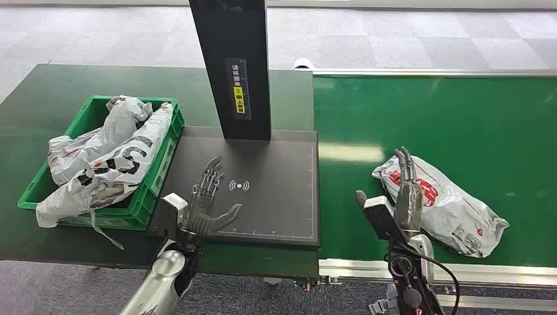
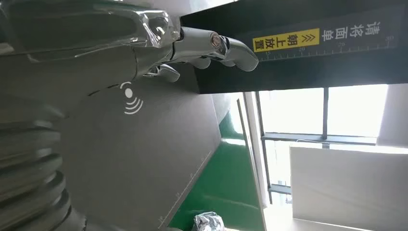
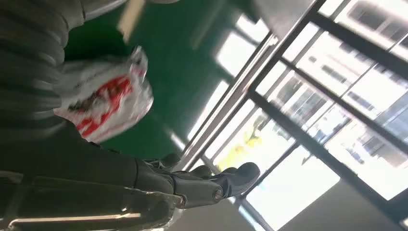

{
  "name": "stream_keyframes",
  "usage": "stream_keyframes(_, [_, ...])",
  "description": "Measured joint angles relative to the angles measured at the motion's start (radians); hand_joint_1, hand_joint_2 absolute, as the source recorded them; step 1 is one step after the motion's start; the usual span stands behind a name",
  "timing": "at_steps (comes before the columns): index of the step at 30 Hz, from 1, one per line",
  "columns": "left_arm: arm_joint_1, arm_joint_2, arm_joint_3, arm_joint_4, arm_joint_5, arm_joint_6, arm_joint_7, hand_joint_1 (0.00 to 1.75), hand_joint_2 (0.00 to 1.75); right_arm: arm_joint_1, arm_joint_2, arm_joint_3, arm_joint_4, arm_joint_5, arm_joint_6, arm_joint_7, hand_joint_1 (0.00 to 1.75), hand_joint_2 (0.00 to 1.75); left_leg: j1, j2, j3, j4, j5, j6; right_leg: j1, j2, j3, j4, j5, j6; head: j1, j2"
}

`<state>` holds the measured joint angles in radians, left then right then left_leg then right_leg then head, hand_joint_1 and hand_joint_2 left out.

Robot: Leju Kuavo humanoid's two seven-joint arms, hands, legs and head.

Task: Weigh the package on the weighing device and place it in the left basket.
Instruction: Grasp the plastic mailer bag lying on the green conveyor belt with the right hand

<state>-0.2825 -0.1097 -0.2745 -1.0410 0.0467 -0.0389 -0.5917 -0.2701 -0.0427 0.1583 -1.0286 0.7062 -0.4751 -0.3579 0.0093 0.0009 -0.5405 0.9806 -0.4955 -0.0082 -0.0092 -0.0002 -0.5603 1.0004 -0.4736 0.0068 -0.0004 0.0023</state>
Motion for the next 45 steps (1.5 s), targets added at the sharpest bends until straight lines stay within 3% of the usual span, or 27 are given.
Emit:
stream_keyframes(4, [0.019, 0.003, 0.004, -0.026, -0.005, 0.000, 0.011, 0.00, 1.75, 0.001, -0.027, -0.023, 0.008, 0.135, -0.054, 0.095, 0.00, 1.75, 0.000, 0.000, 0.000, 0.000, 0.000, 0.000, 0.000, 0.000, 0.000, 0.000, 0.000, 0.000, 0.000, 0.000])
stream_keyframes(9, [0.039, 0.004, 0.012, -0.055, -0.014, -0.001, 0.021, 0.00, 1.75, 0.011, -0.046, -0.070, 0.016, 0.248, -0.055, 0.183, 0.00, 1.75, 0.000, 0.000, 0.000, 0.000, 0.000, 0.000, 0.000, 0.000, 0.000, 0.000, 0.000, 0.000, 0.000, 0.000])
stream_keyframes(19, [0.051, 0.004, 0.016, -0.075, -0.016, -0.002, 0.025, 0.00, 1.75, 0.025, -0.055, -0.113, 0.020, 0.282, -0.044, 0.218, 0.00, 1.75, 0.000, 0.000, 0.000, 0.000, 0.000, 0.000, 0.000, 0.000, 0.000, 0.000, 0.000, 0.000, 0.000, 0.000])
stream_keyframes(24, [0.053, 0.004, 0.017, -0.078, -0.031, -0.013, 0.035, 0.00, 1.75, 0.034, -0.055, -0.145, 0.032, 0.420, 0.131, 0.393, 0.00, 1.75, 0.000, 0.000, 0.000, 0.000, 0.000, 0.000, 0.000, 0.000, 0.000, 0.000, 0.000, 0.000, 0.000, 0.000])
stream_keyframes(27, [0.056, 0.005, 0.023, -0.082, -0.035, -0.014, 0.038, 0.00, 1.75, 0.041, -0.052, -0.169, 0.049, 0.472, 0.176, 0.439, 0.00, 1.75, 0.000, 0.000, 0.000, 0.000, 0.000, 0.000, 0.000, 0.000, 0.000, 0.000, 0.000, 0.000, 0.000, 0.000])
stream_keyframes(34, [0.089, 0.007, 0.041, -0.133, -0.041, -0.014, 0.070, 0.00, 1.75, 0.042, -0.044, -0.190, 0.072, 0.541, 0.265, 0.483, 0.00, 1.75, 0.000, 0.000, 0.000, 0.000, 0.000, 0.000, 0.000, 0.000, 0.000, 0.000, 0.000, 0.000, 0.000, 0.000])
stream_keyframes(45, [0.125, 0.007, 0.056, -0.186, -0.047, -0.011, 0.087, 0.00, 1.75, 0.037, -0.035, -0.191, 0.113, 0.549, 0.350, 0.483, 0.00, 1.75, 0.000, 0.000, 0.000, 0.000, 0.000, 0.000, 0.000, 0.000, 0.000, 0.000, 0.000, 0.000, 0.000, 0.000])
